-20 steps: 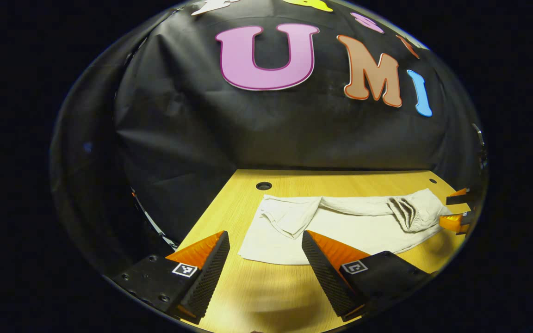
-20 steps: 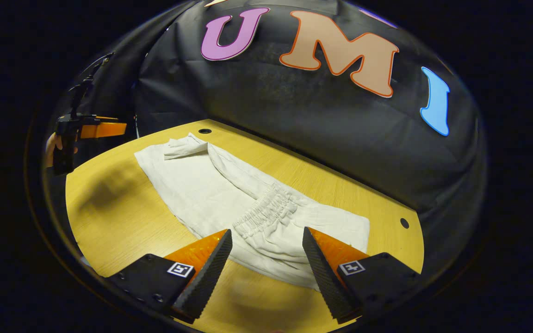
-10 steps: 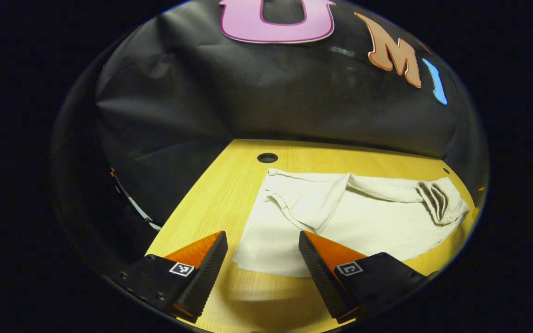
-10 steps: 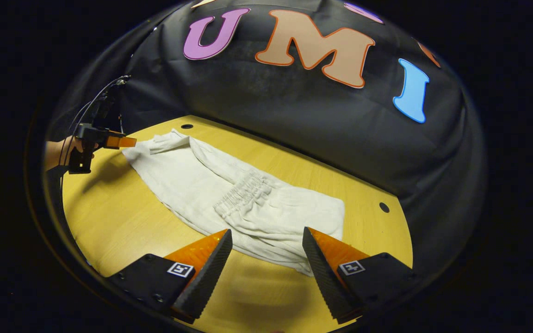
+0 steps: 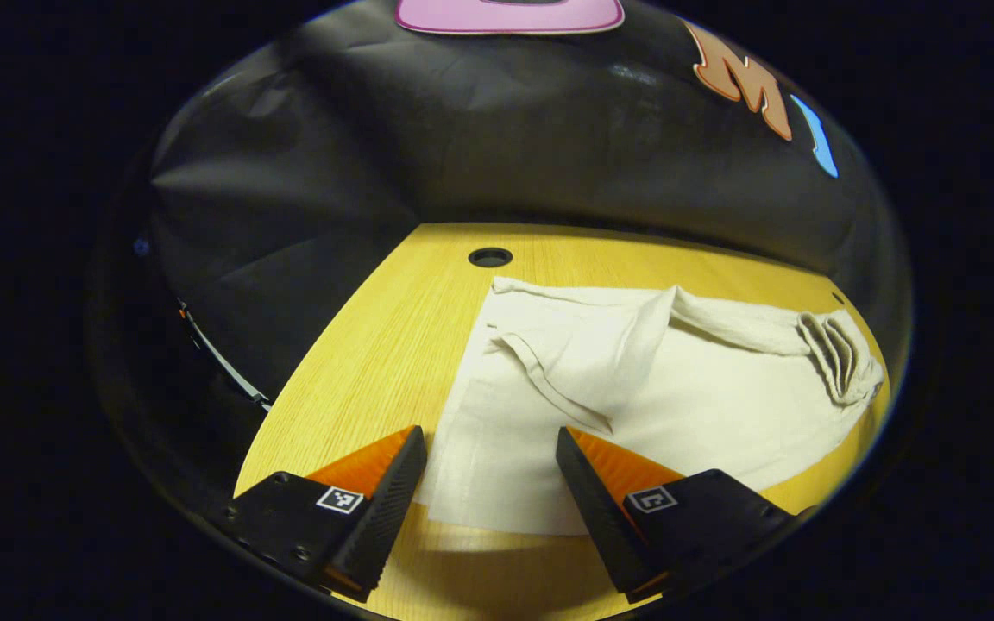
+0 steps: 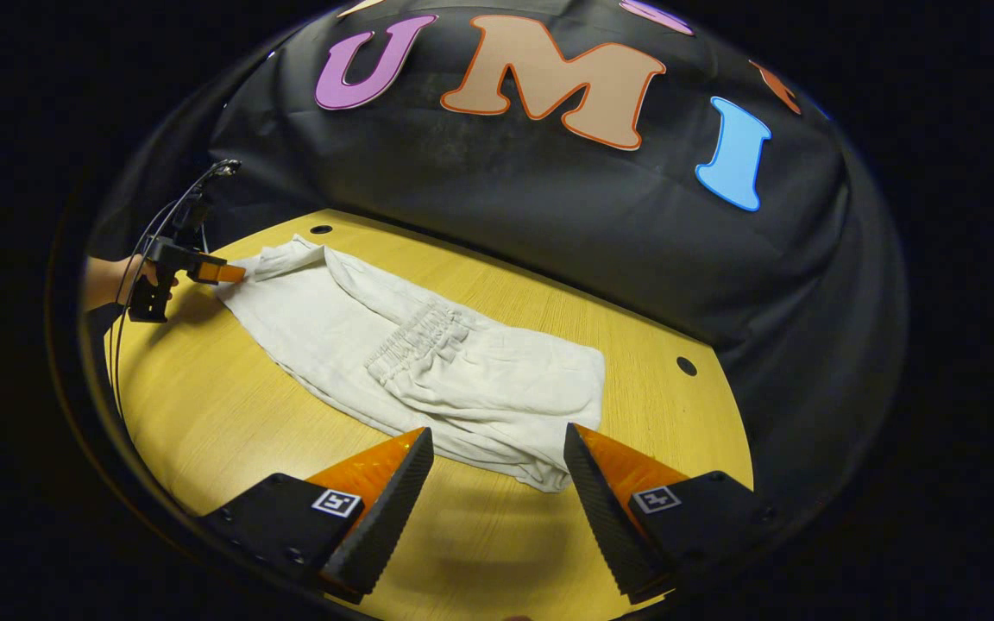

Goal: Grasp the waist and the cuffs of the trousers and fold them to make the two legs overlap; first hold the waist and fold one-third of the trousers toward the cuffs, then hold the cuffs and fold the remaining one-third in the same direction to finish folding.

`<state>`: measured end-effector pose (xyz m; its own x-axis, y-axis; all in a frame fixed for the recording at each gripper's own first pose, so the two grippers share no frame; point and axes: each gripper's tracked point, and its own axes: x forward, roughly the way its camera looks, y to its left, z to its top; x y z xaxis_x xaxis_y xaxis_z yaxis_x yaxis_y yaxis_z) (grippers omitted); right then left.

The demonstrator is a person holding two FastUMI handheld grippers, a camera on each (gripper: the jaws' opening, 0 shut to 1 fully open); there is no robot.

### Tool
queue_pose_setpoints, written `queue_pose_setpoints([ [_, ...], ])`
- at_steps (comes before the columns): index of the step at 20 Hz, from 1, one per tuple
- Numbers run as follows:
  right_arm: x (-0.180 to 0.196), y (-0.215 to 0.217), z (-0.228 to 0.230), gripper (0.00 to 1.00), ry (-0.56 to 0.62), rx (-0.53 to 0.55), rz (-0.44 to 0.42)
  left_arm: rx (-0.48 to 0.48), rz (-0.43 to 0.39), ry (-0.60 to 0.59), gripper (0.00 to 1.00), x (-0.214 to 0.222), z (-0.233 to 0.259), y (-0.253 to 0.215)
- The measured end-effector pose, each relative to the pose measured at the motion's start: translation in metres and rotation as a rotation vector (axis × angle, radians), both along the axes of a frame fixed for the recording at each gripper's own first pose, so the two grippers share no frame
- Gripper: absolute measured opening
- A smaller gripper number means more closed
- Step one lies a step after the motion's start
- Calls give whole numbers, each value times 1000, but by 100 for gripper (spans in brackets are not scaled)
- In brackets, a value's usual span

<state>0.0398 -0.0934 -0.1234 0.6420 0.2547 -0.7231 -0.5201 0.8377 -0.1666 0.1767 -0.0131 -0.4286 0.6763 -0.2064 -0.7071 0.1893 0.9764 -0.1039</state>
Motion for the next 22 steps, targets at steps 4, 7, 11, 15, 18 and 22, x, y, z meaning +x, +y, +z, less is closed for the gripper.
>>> queue_pose_setpoints([
  [4,-6,1,-2,99,20,23,-30,-4,-23,25,66,1,-2,-14],
  [7,-12,-2,2,99,18,31,-45,-46,-40,25,44,2,0,-26],
  [11,-23,-9,14,99,6,61,-101,-90,6,68,0,2,2,-30],
  [15,-44,-29,36,99,-39,72,-161,-135,3,47,0,4,26,-41],
  [18,-61,-42,47,98,-48,110,-224,-185,-21,2,0,7,62,-59],
  [22,-67,-62,51,98,-61,119,-251,-220,-58,-92,0,17,117,-88],
])
